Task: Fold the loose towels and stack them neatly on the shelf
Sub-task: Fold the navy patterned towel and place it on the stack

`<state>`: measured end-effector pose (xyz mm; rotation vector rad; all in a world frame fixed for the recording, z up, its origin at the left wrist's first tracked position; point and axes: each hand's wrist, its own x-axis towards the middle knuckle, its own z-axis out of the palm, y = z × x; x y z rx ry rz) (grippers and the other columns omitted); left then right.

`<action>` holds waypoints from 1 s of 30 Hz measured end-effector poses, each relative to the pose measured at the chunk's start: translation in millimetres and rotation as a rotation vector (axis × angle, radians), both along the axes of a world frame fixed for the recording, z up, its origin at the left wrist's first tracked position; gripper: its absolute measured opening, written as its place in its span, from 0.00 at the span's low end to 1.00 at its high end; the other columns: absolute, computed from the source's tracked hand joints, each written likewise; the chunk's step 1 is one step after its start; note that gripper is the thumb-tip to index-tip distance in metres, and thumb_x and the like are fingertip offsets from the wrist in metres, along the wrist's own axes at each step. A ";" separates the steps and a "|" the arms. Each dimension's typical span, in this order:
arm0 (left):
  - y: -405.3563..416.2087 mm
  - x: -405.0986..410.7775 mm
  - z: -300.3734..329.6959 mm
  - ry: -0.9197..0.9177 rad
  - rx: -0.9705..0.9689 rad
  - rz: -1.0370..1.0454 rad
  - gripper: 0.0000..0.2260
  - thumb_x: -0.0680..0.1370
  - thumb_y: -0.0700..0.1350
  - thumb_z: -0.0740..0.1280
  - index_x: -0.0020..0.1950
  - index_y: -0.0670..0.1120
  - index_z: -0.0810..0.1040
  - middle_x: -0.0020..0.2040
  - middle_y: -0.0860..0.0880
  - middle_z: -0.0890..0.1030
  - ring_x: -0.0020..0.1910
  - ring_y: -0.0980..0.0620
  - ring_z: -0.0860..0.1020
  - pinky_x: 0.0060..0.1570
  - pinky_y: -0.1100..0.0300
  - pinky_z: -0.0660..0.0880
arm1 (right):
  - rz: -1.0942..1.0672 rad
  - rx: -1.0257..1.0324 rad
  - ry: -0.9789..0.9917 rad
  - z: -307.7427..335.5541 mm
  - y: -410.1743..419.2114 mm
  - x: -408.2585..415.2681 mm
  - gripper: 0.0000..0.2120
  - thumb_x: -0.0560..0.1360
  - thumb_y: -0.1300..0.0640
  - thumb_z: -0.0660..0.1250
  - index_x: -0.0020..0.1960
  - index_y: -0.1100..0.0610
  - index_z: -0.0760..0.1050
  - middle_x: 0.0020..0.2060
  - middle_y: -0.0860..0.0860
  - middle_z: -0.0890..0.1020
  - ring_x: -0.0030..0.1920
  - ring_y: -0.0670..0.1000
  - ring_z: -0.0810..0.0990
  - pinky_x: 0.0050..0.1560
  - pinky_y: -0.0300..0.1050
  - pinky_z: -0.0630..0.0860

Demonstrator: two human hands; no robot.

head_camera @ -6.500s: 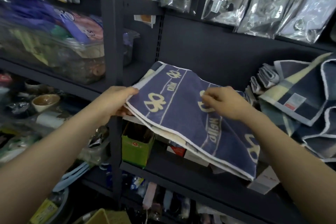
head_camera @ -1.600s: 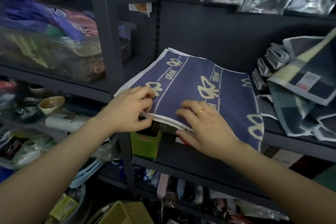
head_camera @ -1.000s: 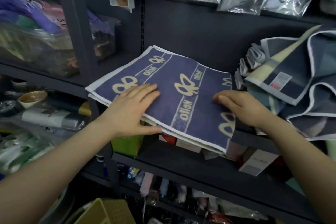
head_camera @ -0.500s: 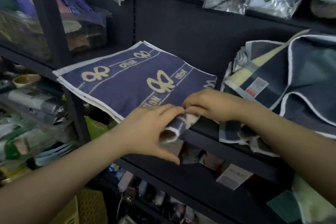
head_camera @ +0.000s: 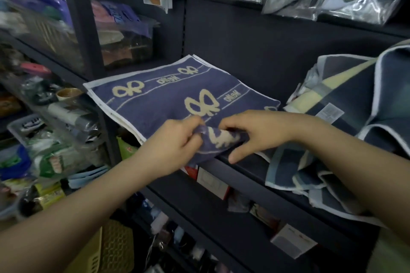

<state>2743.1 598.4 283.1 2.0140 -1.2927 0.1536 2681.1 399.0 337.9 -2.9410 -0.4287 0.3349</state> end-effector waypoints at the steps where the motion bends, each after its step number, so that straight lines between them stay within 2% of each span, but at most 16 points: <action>1: -1.4 2.8 2.9 0.097 -0.055 0.043 0.09 0.77 0.38 0.58 0.40 0.49 0.71 0.30 0.53 0.73 0.30 0.60 0.72 0.30 0.68 0.63 | -0.008 -0.085 -0.055 -1.5 0.1 2.5 0.17 0.70 0.44 0.70 0.48 0.52 0.68 0.37 0.42 0.72 0.37 0.43 0.69 0.36 0.37 0.63; 3: -3.1 8.7 5.8 0.257 -0.131 0.112 0.12 0.78 0.36 0.56 0.42 0.51 0.72 0.28 0.56 0.73 0.29 0.60 0.71 0.30 0.70 0.64 | -0.069 -0.274 -0.153 -1.2 0.6 9.5 0.12 0.74 0.49 0.66 0.51 0.52 0.68 0.40 0.46 0.73 0.43 0.48 0.71 0.39 0.43 0.61; 5: -4.4 6.5 11.4 0.292 -0.169 0.127 0.08 0.77 0.41 0.57 0.49 0.52 0.73 0.30 0.59 0.75 0.30 0.60 0.71 0.31 0.70 0.65 | -0.112 -0.341 -0.190 1.7 -0.3 19.0 0.09 0.76 0.52 0.61 0.54 0.55 0.70 0.48 0.53 0.77 0.48 0.54 0.73 0.41 0.45 0.64; 6: -5.4 4.5 13.7 0.223 -0.129 0.145 0.08 0.76 0.48 0.59 0.53 0.54 0.73 0.37 0.60 0.78 0.36 0.59 0.74 0.37 0.69 0.69 | -0.114 -0.331 -0.192 5.0 0.3 23.9 0.08 0.77 0.52 0.60 0.53 0.55 0.71 0.48 0.54 0.78 0.46 0.54 0.73 0.41 0.45 0.64; 8: -9.4 -0.1 18.7 -0.041 0.028 0.251 0.26 0.68 0.65 0.62 0.63 0.55 0.69 0.56 0.57 0.77 0.51 0.55 0.76 0.45 0.61 0.71 | -0.100 -0.298 -0.191 13.2 2.3 32.7 0.07 0.78 0.52 0.58 0.48 0.54 0.71 0.44 0.52 0.78 0.42 0.52 0.70 0.40 0.44 0.63; 9: -13.2 -0.4 20.1 -0.203 0.105 0.336 0.32 0.66 0.67 0.64 0.65 0.55 0.66 0.60 0.56 0.75 0.54 0.53 0.75 0.43 0.60 0.69 | -0.089 -0.276 -0.210 16.7 2.6 37.0 0.06 0.77 0.51 0.58 0.45 0.52 0.70 0.40 0.49 0.76 0.41 0.50 0.69 0.39 0.44 0.62; 11: -20.8 4.2 22.4 -0.424 0.178 0.434 0.28 0.70 0.61 0.65 0.66 0.53 0.65 0.61 0.53 0.74 0.55 0.49 0.76 0.40 0.58 0.67 | -0.092 -0.214 -0.283 21.1 -0.2 45.1 0.05 0.77 0.52 0.60 0.41 0.47 0.70 0.32 0.41 0.68 0.39 0.48 0.66 0.39 0.42 0.61; 13: -22.8 15.4 28.1 -0.455 0.148 0.422 0.17 0.75 0.54 0.64 0.61 0.50 0.71 0.54 0.50 0.77 0.51 0.45 0.77 0.38 0.57 0.67 | -0.113 -0.191 -0.328 22.3 -9.2 54.0 0.03 0.75 0.53 0.61 0.48 0.45 0.72 0.30 0.38 0.65 0.40 0.46 0.65 0.39 0.41 0.60; 15: -19.5 33.9 35.6 -0.334 0.046 0.335 0.10 0.75 0.50 0.65 0.54 0.48 0.76 0.44 0.50 0.78 0.46 0.46 0.77 0.37 0.58 0.63 | -0.142 -0.266 -0.296 22.2 -22.4 62.7 0.07 0.73 0.53 0.62 0.51 0.45 0.70 0.32 0.38 0.66 0.41 0.46 0.66 0.38 0.42 0.60; 18: -6.6 60.7 49.9 -0.019 -0.046 0.256 0.05 0.73 0.48 0.70 0.44 0.48 0.78 0.37 0.51 0.77 0.38 0.51 0.74 0.37 0.59 0.64 | -0.256 -0.409 -0.194 20.2 -44.5 76.1 0.05 0.72 0.55 0.64 0.44 0.47 0.69 0.39 0.46 0.73 0.46 0.53 0.74 0.39 0.44 0.64; 20: 4.0 77.7 54.3 0.276 -0.143 0.224 0.05 0.72 0.47 0.72 0.38 0.49 0.77 0.33 0.52 0.78 0.33 0.56 0.75 0.35 0.60 0.69 | -0.359 -0.400 -0.172 21.2 -62.2 86.2 0.03 0.71 0.57 0.64 0.45 0.51 0.73 0.47 0.52 0.78 0.50 0.56 0.76 0.43 0.46 0.70; 22: 12.4 91.0 55.8 0.485 -0.225 0.184 0.08 0.72 0.45 0.71 0.34 0.48 0.76 0.29 0.54 0.79 0.29 0.60 0.76 0.30 0.67 0.71 | -0.451 -0.288 -0.244 26.8 -78.2 97.9 0.02 0.72 0.57 0.64 0.43 0.51 0.73 0.49 0.54 0.80 0.51 0.57 0.76 0.48 0.49 0.74; 24: 20.1 101.6 58.0 0.517 -0.229 0.175 0.09 0.72 0.45 0.71 0.33 0.47 0.76 0.27 0.54 0.78 0.27 0.60 0.75 0.27 0.70 0.69 | -0.517 -0.114 -0.416 35.5 -85.6 115.5 0.02 0.74 0.57 0.63 0.45 0.53 0.75 0.50 0.57 0.80 0.51 0.58 0.77 0.51 0.52 0.74; 26: 30.2 111.5 62.2 0.506 -0.215 0.172 0.09 0.72 0.47 0.71 0.32 0.48 0.77 0.27 0.53 0.77 0.27 0.59 0.74 0.29 0.66 0.69 | -0.530 -0.022 -0.582 41.3 -80.4 140.2 0.06 0.76 0.56 0.62 0.52 0.55 0.75 0.52 0.59 0.80 0.52 0.60 0.77 0.51 0.51 0.73; 28: 44.0 123.4 66.1 0.565 -0.230 0.150 0.08 0.69 0.50 0.71 0.34 0.47 0.78 0.30 0.49 0.78 0.30 0.54 0.74 0.33 0.62 0.69 | -0.505 -0.079 -0.666 42.3 -65.5 167.5 0.10 0.78 0.55 0.60 0.57 0.55 0.74 0.54 0.58 0.80 0.54 0.61 0.76 0.50 0.51 0.71; 30: 59.6 138.2 66.5 0.594 -0.230 0.155 0.11 0.69 0.51 0.70 0.36 0.43 0.77 0.31 0.47 0.77 0.30 0.53 0.74 0.31 0.65 0.69 | -0.439 -0.153 -0.738 40.2 -48.5 194.6 0.12 0.78 0.54 0.58 0.59 0.54 0.74 0.56 0.57 0.79 0.56 0.60 0.76 0.53 0.51 0.69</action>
